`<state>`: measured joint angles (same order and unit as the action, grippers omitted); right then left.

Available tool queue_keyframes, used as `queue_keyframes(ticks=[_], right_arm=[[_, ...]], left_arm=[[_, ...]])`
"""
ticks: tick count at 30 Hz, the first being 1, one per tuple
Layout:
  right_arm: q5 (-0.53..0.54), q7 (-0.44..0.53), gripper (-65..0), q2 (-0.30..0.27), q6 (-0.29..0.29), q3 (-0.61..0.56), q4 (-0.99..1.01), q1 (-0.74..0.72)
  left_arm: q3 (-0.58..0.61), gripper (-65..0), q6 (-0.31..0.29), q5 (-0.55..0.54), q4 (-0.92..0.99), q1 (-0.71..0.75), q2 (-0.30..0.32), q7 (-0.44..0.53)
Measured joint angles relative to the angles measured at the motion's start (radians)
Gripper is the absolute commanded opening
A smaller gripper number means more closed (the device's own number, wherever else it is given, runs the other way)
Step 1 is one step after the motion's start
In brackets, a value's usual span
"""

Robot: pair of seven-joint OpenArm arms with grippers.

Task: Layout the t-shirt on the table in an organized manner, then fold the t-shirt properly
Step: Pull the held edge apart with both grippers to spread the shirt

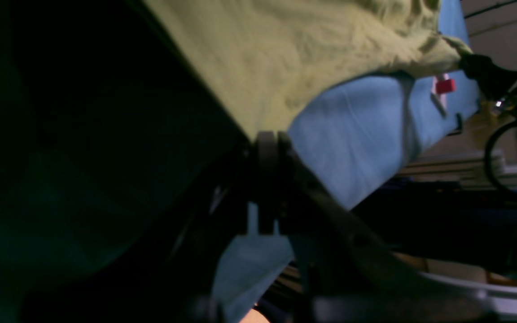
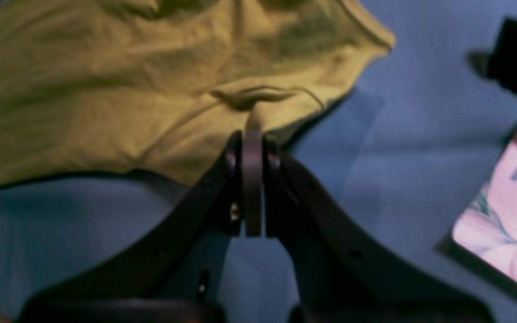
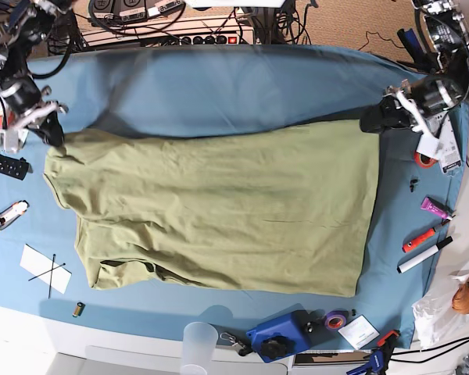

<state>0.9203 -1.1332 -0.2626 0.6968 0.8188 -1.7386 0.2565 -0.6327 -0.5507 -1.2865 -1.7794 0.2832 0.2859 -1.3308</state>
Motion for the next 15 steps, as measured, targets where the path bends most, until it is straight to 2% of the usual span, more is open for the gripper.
queue_keyframes(ticks=[6,12,15], right_arm=[[0.093,-0.089,-65.0,0.000,0.000,0.098,-0.031,0.100],[0.100,-0.127,-65.0,0.002,0.000,0.141,-0.031,0.200],[0.100,-0.128,-65.0,0.004,0.000,0.140,-0.031,0.248]], left_arm=[[-0.092,-65.0,0.000,-0.006,-0.060,0.048,0.003,0.000],[-0.097,-65.0,0.000,-0.003,-0.060,0.127,0.002,-0.001],[-0.097,-65.0,0.000,0.043,-0.060,0.138,0.002,-0.001]])
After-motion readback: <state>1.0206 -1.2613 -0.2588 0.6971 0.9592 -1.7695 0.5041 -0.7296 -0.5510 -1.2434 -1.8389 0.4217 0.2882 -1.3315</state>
